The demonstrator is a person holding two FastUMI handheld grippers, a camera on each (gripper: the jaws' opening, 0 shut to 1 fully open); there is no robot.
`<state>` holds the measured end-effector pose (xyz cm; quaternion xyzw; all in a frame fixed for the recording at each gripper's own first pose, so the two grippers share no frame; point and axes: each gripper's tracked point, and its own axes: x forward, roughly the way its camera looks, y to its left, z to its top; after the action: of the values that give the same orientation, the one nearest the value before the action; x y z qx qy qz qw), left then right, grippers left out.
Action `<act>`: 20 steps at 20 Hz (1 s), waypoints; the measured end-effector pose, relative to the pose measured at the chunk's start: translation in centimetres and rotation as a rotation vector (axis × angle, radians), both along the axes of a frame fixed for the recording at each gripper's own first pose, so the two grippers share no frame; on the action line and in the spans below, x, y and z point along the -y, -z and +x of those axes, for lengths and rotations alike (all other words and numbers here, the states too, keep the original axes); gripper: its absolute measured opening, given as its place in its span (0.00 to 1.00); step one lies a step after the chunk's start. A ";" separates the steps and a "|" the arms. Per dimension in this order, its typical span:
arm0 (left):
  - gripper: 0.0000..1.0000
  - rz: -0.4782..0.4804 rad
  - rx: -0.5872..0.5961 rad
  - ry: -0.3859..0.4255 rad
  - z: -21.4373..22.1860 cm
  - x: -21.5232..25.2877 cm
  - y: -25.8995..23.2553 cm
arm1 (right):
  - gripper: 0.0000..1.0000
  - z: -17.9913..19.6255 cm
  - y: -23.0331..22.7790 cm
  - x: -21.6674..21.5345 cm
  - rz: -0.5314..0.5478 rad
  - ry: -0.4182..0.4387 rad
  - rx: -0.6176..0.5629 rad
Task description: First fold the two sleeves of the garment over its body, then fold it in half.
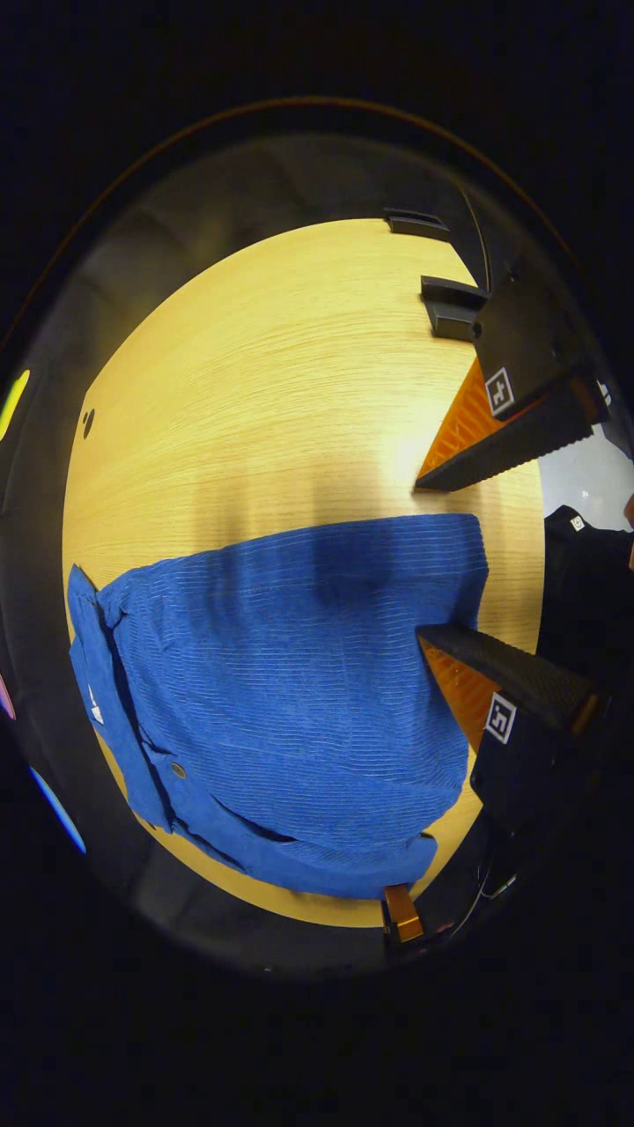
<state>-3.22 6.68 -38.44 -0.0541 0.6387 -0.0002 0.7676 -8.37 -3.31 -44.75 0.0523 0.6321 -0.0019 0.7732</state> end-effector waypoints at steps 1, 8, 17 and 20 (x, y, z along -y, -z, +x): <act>0.83 -0.004 0.006 0.013 0.0 0.1 -0.2 | 0.98 0.0 0.0 0.0 0.000 0.001 0.004; 0.06 -0.103 0.029 0.013 0.8 1.0 -0.1 | 0.12 -0.1 -0.4 -2.2 0.108 -0.015 -0.029; 0.00 -0.301 0.202 0.002 5.3 0.6 -8.8 | 0.02 7.5 -8.1 -1.4 0.071 -0.002 0.173; 0.00 -0.329 0.282 0.018 8.3 -0.2 -12.7 | 0.02 10.5 -11.0 -1.7 0.056 -0.010 0.252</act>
<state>5.03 6.89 -25.78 -0.1723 0.5167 -0.1186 0.8302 2.11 -1.63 -33.77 0.0705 0.5298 0.0261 0.8448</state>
